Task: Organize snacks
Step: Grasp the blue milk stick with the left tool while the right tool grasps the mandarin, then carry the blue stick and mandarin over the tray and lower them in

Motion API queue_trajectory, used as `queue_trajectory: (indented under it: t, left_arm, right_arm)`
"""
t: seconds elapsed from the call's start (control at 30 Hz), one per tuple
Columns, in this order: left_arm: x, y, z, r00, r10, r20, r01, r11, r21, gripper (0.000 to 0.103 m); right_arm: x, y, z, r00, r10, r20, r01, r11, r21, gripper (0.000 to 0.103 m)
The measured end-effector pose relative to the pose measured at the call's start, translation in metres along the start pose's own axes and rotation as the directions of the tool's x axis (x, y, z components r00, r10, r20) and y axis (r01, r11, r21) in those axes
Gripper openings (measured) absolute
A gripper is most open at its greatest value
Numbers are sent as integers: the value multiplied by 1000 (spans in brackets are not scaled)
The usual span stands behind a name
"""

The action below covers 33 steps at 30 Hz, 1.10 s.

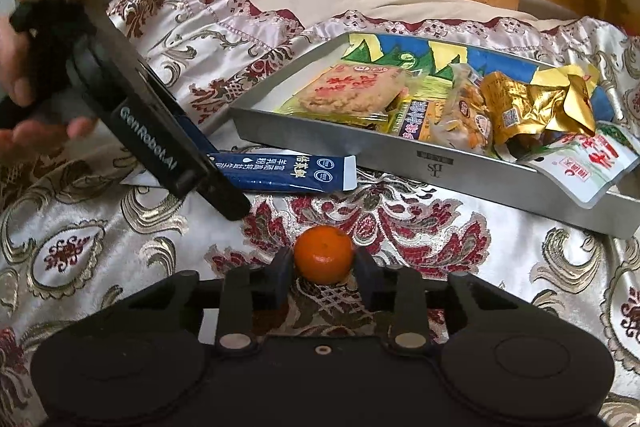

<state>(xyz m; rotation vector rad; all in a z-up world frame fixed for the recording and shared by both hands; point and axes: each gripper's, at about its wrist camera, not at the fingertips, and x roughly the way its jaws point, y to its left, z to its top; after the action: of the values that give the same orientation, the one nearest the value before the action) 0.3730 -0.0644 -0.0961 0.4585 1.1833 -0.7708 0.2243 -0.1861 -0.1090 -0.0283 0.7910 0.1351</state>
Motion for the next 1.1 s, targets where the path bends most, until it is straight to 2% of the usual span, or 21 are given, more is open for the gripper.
queue_trajectory:
  t: [0.2,0.43,0.63,0.83,0.93,0.97,1.0,1.03,1.1]
  left_arm:
    - [-5,-20,-8,996,86,10,-85,995,-44,53]
    - [-18,-30,-14,992,128,1,-126,974,-186,43]
    - [-27,-41,-31,998,50,26,-41,959,-280,39]
    - [-33,-45,-56,993,75,90,-35,925,-379,39]
    - [-46,-55,-70,979,133,154,-62,915,-398,39]
    - [-52,-62,-74,969,164,183,-82,918,-388,39]
    - [-58,-66,-78,960,171,222,-71,916,-394,39]
    - [-63,-67,-82,953,158,259,-36,905,-423,39]
    - [-68,-65,-92,939,132,318,52,859,-510,39]
  right_arm:
    - [-4,1,1,999,-14,-31,13,1000,-18,35]
    - [-11,-1,3,999,-10,-49,10,1000,-8,35]
    - [-12,-1,1,999,-6,-50,6,1000,-6,35]
    - [-21,-9,-4,1000,-1,-26,2,999,38,35]
    - [-29,-12,-4,1000,4,8,-4,998,59,35]
    - [-31,-12,-4,1000,4,20,-5,998,63,35]
    - [-34,-11,-3,999,2,32,-4,998,66,35]
    - [-37,-11,-3,999,3,47,-6,998,66,35]
    - [-45,-8,-2,997,5,81,-10,998,61,35]
